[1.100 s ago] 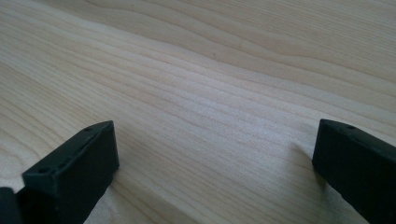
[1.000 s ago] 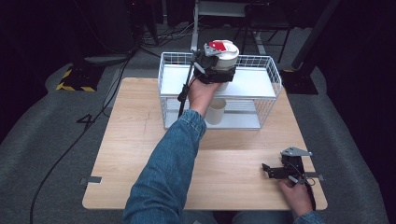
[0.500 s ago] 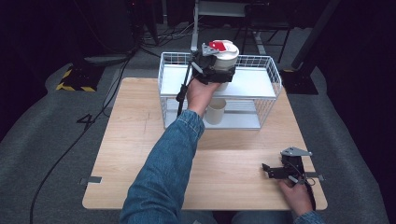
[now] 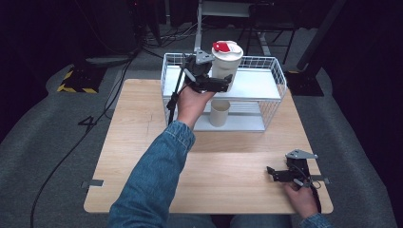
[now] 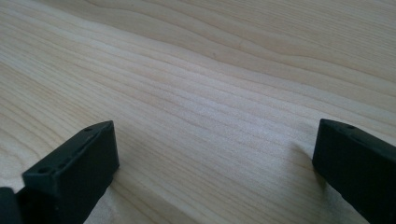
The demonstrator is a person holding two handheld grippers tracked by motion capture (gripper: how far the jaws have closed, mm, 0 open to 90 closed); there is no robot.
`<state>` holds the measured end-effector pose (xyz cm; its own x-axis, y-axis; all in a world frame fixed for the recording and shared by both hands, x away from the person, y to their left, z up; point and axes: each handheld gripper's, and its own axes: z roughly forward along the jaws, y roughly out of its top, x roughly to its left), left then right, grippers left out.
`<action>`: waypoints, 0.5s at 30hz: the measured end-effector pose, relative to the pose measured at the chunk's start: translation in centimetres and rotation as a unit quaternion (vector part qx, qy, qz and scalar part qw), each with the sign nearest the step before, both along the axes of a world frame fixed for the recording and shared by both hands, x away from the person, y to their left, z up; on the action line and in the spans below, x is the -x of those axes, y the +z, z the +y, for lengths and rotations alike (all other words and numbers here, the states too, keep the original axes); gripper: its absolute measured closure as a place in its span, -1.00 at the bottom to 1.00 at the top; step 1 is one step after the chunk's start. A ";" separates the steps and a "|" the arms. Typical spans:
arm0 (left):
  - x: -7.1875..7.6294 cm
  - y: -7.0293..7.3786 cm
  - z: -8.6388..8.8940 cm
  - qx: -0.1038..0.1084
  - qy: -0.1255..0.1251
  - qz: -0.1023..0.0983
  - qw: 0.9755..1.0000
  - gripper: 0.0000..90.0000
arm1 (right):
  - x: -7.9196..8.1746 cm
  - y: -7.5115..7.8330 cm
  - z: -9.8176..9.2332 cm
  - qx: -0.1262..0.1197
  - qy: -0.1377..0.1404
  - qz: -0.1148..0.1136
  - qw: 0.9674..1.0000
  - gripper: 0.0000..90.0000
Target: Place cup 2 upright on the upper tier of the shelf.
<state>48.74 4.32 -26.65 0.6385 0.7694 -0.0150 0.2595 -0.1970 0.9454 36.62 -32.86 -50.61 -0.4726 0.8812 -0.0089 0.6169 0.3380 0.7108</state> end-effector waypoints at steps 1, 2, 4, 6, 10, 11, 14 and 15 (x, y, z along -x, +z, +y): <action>0.3 0.0 0.2 0.000 -0.001 -0.001 1.000 -1.00 | 0.0 0.0 0.0 0.000 0.001 0.000 1.000 -0.99; 0.7 0.1 0.4 0.001 -0.001 -0.002 1.000 -1.00 | 0.0 0.0 0.0 0.001 0.002 0.000 1.000 -0.99; 1.2 0.1 0.7 0.003 -0.002 -0.002 1.000 -1.00 | 0.0 0.0 0.0 0.001 0.002 0.000 1.000 -0.99; 1.8 0.1 1.0 0.004 -0.006 0.000 1.000 -1.00 | 0.0 0.0 0.0 0.001 0.002 0.000 1.000 -0.99; 3.2 0.3 1.7 0.006 -0.010 -0.003 1.000 -1.00 | 0.0 0.0 0.0 0.001 0.002 0.000 1.000 -0.99; 3.5 0.3 1.8 0.006 -0.012 -0.003 1.000 -1.00 | 0.0 0.0 0.0 0.001 0.003 0.000 1.000 -0.99; 4.6 0.4 2.3 0.008 -0.015 -0.007 1.000 -1.00 | 0.0 0.0 0.0 0.001 0.003 0.000 1.000 -0.99; 4.9 0.4 2.5 0.008 -0.016 -0.008 1.000 -1.00 | 0.0 0.0 0.0 0.001 0.004 0.000 1.000 -1.00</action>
